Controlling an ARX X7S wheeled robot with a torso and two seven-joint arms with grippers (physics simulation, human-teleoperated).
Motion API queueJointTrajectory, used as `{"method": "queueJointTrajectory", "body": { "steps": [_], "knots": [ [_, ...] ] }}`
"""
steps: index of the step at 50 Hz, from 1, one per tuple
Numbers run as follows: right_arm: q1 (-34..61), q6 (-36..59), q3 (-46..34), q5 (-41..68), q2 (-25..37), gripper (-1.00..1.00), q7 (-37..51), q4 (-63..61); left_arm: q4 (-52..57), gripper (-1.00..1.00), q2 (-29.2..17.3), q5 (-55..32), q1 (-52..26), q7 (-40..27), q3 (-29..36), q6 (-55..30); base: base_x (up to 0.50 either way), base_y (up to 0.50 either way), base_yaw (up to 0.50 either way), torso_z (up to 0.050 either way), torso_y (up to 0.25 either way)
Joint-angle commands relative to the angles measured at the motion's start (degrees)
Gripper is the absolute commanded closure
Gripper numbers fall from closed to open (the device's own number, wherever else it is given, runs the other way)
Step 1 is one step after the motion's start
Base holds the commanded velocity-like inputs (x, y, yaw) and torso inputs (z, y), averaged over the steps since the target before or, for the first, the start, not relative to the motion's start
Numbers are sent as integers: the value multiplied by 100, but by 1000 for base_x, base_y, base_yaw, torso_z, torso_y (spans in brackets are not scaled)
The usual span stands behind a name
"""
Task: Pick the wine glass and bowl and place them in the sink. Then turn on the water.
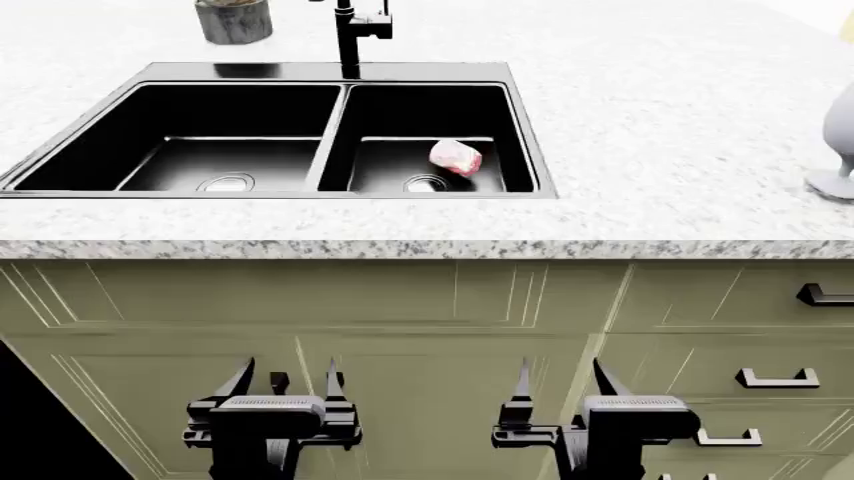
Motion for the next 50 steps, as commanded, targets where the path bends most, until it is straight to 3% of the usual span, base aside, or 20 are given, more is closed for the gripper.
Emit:
{"method": "queueJointTrajectory", "body": {
  "steps": [1,11,50],
  "knots": [
    [2,5,-117,75,90,-100,119,4,-8,-100,-92,-89,-7,-101,107,-13,0,0,0,0,0],
    [75,146,-340,177,254,-100,359,80,-84,-100,-260,-291,-65,-274,291,-81,-64,-208,0,0,0],
    [102,177,-673,484,544,-100,704,74,-129,-100,-548,-643,-103,-571,618,-24,-4,-499,0,0,0]
  ]
}}
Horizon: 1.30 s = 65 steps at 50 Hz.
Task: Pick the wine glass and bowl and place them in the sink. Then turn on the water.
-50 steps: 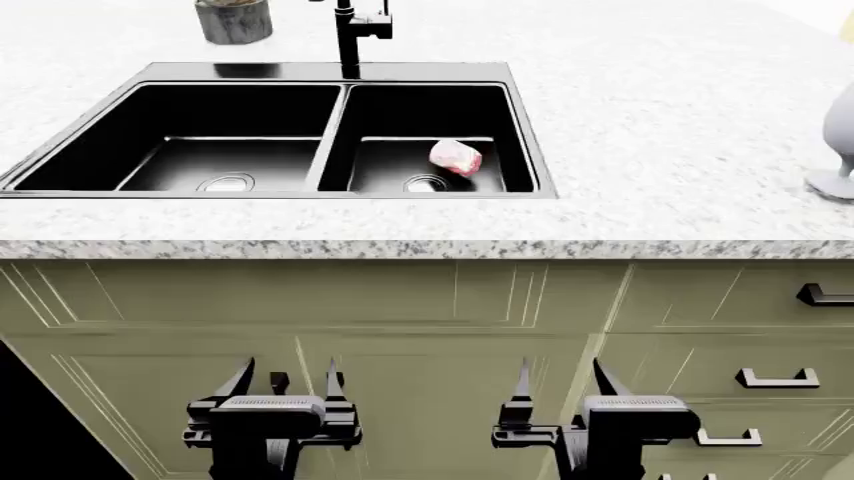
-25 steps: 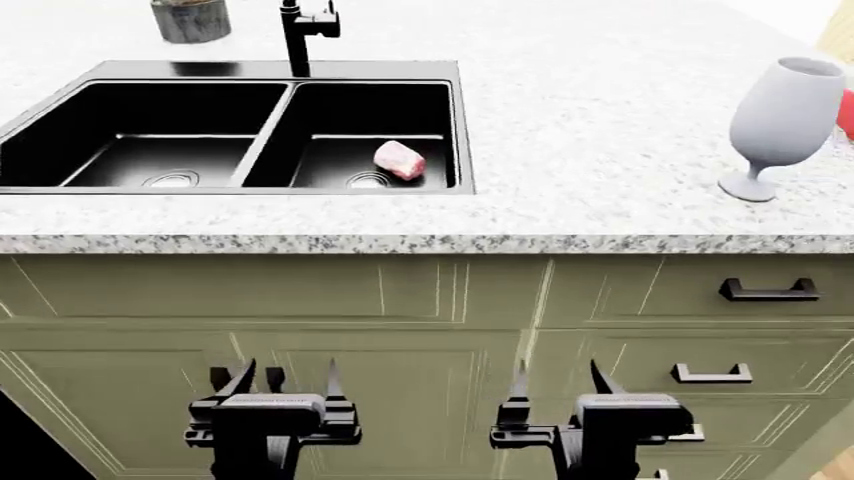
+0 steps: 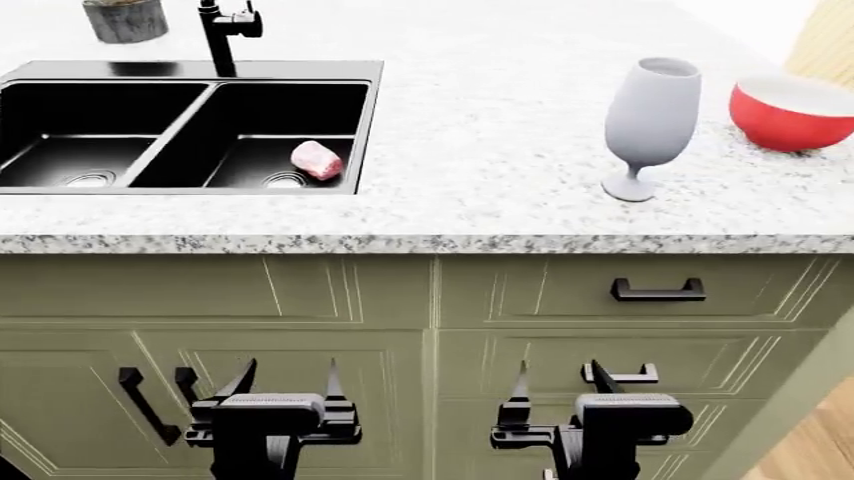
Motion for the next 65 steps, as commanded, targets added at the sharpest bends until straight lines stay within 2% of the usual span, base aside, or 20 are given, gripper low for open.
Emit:
{"method": "queueJointTrajectory", "body": {
  "steps": [1,65],
  "knots": [
    [9,3,-89,83,75,-100,91,2,-8,-100,-79,-82,-8,-84,91,12,0,-500,0,0,0],
    [36,-54,-394,478,351,-100,351,-18,14,-100,-356,-397,-25,-400,412,96,31,-500,0,0,0]
  ]
}}
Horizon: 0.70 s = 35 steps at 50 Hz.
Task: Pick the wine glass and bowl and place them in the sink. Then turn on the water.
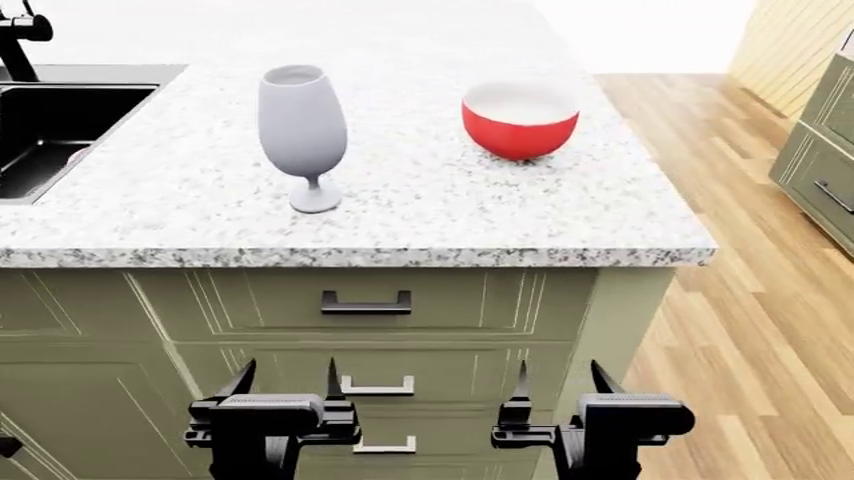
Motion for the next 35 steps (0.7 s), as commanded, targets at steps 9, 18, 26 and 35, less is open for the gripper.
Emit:
{"method": "queueJointTrajectory", "body": {
  "steps": [9,18,26,35],
  "knots": [
    [-37,512,-28,210,138,-100,129,-623,665,-100,-141,-271,83,-174,-28,-515,0,0,0,0,0],
    [327,3206,332,1211,684,-100,472,-3554,3426,-100,-643,-1431,-348,-518,-382,-2929,0,0,0,0,0],
    [2139,6115,1562,3160,1104,-100,995,-5260,5140,-100,-1418,-3732,-1898,-1328,-1658,-5666,0,0,0,0,0],
    [4545,7582,2121,4303,1181,-100,1352,-4829,4447,-100,-2241,-7145,-4660,-2709,-2722,-7302,0,0,0,0,0]
  ]
}}
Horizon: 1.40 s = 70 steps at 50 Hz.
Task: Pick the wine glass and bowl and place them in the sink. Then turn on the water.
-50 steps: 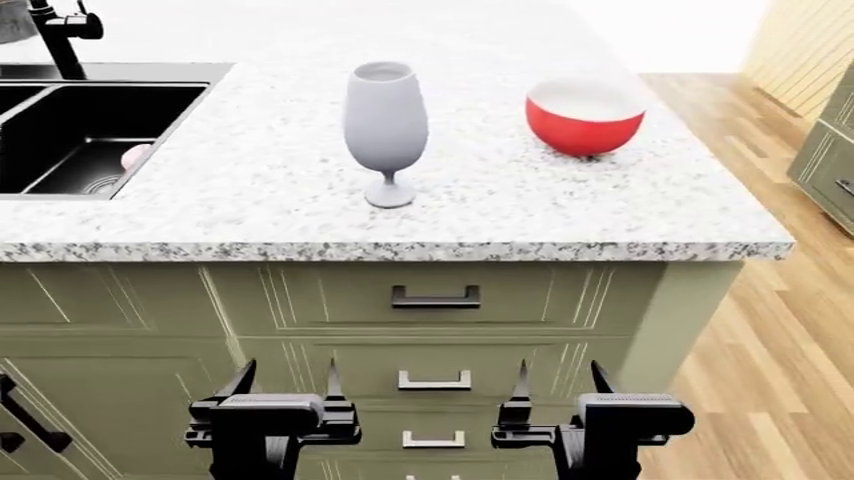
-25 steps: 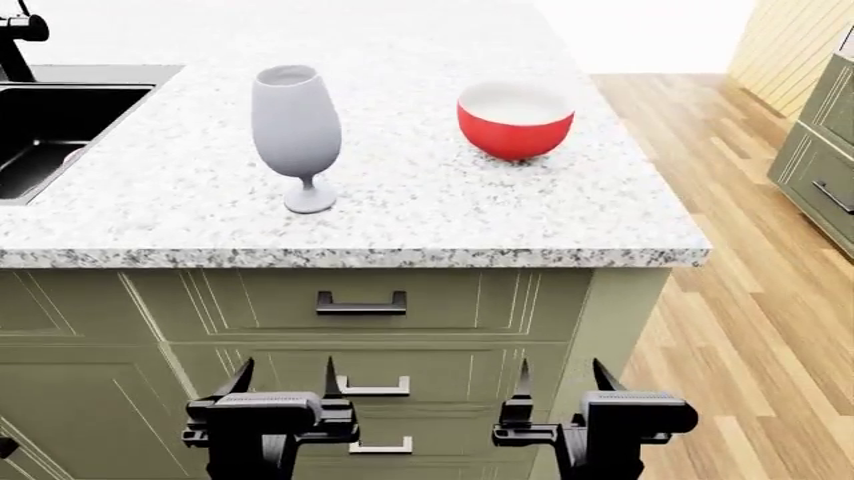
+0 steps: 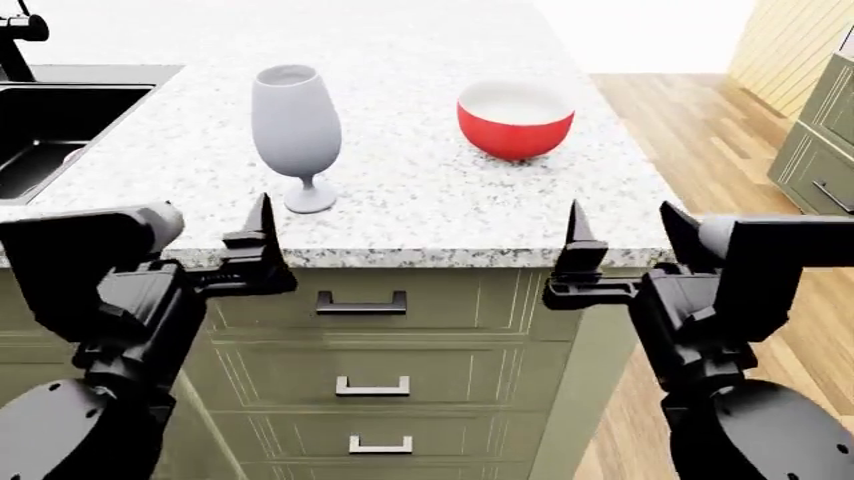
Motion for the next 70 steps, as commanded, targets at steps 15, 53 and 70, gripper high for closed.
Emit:
{"method": "queueJointTrajectory", "body": {
  "steps": [15,53,70],
  "knots": [
    [4105,1751,140,938,670,-100,-53,1118,-1178,-100,-2029,-3338,-5099,-1302,-537,-2650,222,0,0,0,0],
    [5038,1620,-9,782,991,-100,-252,2117,-2221,-100,-2275,-4710,-6042,-1586,-354,-2751,265,117,0,0,0],
    [5438,2008,-115,1035,1111,-100,-332,2260,-2336,-100,-3166,-3965,-4221,2346,-495,-3695,0,0,0,0,0]
  ]
}}
